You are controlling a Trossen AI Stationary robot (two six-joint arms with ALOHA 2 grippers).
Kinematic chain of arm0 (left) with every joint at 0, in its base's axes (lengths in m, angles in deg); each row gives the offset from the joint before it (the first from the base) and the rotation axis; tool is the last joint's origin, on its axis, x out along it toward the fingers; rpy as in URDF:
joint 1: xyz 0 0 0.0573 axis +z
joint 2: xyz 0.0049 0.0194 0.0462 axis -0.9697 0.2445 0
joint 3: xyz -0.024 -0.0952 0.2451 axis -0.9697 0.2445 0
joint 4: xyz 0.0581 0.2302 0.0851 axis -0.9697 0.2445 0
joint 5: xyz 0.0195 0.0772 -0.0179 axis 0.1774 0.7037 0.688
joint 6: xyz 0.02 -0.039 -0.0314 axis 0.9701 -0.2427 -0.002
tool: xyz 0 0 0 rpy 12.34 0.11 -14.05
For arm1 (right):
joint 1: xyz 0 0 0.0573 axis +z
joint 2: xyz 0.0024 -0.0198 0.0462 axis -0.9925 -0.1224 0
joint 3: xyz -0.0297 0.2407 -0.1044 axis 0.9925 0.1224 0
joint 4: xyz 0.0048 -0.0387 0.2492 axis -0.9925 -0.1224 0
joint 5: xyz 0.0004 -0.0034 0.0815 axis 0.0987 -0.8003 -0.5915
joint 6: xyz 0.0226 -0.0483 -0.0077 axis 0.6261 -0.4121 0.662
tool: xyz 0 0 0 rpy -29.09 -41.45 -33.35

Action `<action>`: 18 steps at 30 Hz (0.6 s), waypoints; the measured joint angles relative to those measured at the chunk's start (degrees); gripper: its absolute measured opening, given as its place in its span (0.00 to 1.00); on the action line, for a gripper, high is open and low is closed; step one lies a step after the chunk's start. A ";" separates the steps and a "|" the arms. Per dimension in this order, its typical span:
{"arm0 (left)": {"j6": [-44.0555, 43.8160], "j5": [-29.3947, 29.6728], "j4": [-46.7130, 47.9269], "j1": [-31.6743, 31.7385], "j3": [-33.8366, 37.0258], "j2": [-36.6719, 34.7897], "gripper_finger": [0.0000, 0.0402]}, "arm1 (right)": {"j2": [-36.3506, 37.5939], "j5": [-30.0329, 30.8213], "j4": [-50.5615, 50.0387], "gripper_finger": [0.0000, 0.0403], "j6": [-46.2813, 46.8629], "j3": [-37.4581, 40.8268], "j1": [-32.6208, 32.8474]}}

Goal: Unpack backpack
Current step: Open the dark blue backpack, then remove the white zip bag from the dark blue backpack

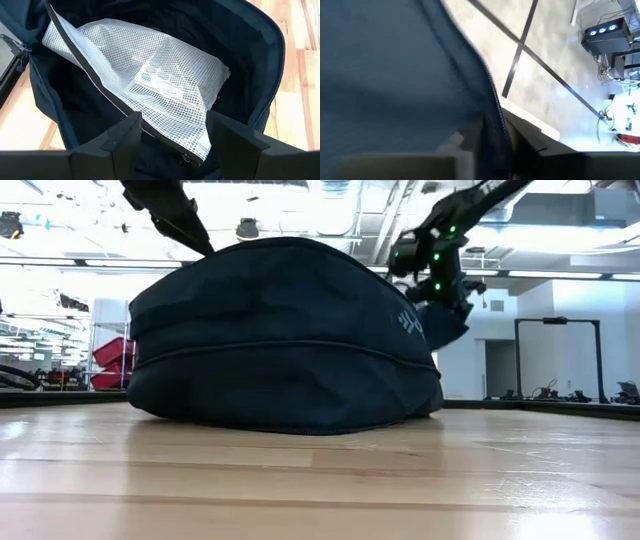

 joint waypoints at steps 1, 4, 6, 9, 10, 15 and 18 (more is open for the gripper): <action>-0.01 0.00 0.01 0.00 0.00 0.00 0.52 | -0.76 -0.10 -0.04 0.22 0.00 0.00 0.04; -0.46 0.00 0.12 0.00 0.00 0.00 0.52 | -1.56 -0.05 -0.26 0.35 -0.86 0.02 0.08; -0.56 0.00 0.14 0.00 0.00 0.00 0.52 | -1.41 0.48 -0.69 0.42 -2.31 -0.01 0.08; -0.63 0.00 0.18 0.00 0.00 0.00 0.52 | -0.46 0.60 -3.65 0.52 -3.44 -1.05 0.08; -0.58 0.00 0.21 0.00 0.00 0.00 0.52 | 0.09 0.59 -4.95 0.55 -3.55 -1.74 0.11; 1.79 -0.01 0.18 0.19 0.00 0.00 0.52 | 4.71 0.80 -9.68 0.61 -2.89 -5.46 1.98; 1.77 0.02 0.34 0.57 -0.01 0.00 0.52 | 8.94 -0.30 -8.43 0.61 -1.83 -7.47 4.50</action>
